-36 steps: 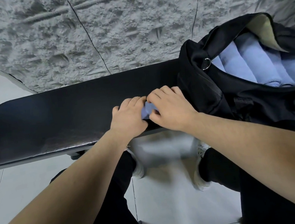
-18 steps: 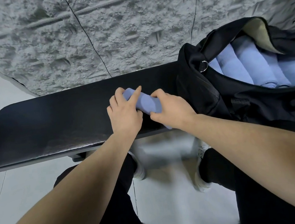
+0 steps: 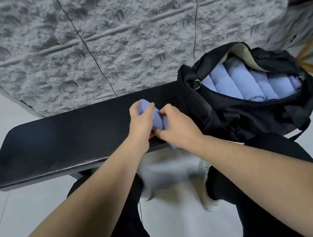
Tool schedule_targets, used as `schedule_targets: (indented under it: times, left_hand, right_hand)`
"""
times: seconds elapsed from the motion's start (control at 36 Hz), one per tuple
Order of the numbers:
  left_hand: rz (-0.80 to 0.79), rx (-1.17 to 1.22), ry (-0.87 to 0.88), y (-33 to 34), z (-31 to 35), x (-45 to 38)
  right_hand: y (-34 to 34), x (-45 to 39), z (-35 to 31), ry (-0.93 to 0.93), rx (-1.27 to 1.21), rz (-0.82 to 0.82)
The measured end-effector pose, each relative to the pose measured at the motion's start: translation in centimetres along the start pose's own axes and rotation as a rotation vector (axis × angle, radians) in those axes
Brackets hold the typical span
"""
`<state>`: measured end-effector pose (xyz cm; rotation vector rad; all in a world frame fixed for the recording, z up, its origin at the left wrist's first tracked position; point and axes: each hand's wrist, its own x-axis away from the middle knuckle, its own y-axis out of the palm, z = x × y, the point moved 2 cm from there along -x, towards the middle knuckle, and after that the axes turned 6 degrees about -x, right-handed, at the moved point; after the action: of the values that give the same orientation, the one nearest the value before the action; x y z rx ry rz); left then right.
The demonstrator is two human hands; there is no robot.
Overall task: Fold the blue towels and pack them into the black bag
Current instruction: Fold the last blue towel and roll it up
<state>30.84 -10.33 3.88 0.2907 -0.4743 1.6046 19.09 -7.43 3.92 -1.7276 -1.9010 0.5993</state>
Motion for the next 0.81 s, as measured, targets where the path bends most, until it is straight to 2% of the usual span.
schedule_targets:
  times: [0.08, 0.17, 0.31, 0.36, 0.44, 0.5, 0.61, 0.81]
  left_hand:
    - [0.029, 0.090, -0.034, 0.7, 0.3, 0.5]
    - [0.070, 0.147, -0.034, 0.7, 0.9, 0.9]
    - [-0.041, 0.260, -0.020, 2.3, 2.7, 2.2]
    - [-0.083, 0.293, -0.014, 3.7, 3.7, 2.9]
    - [-0.103, 0.315, 0.018, 6.1, 4.8, 3.6]
    - [-0.123, 0.311, 0.023, 7.8, 5.3, 4.1]
    - [-0.119, 0.310, 0.023, 10.2, 5.8, 4.7]
    - [-0.120, 0.233, 0.055, 14.0, 6.9, 6.1]
  right_hand:
    - [-0.8, 0.8, -0.6, -0.004, -0.037, -0.016]
    - [-2.2, 1.0, -1.1, 0.052, -0.234, -0.038]
    - [-5.3, 0.7, -1.2, 0.164, -0.408, 0.155]
    - [-6.4, 1.0, -1.1, 0.271, -0.579, 0.136]
    - [-7.2, 1.3, -1.1, 0.428, -0.986, 0.020]
    - [-7.9, 1.4, -0.5, 0.486, -1.136, 0.024]
    - [-10.2, 2.1, 0.1, 0.439, -1.089, 0.025]
    - [-15.2, 3.1, 1.4, 0.384, -0.686, -0.009]
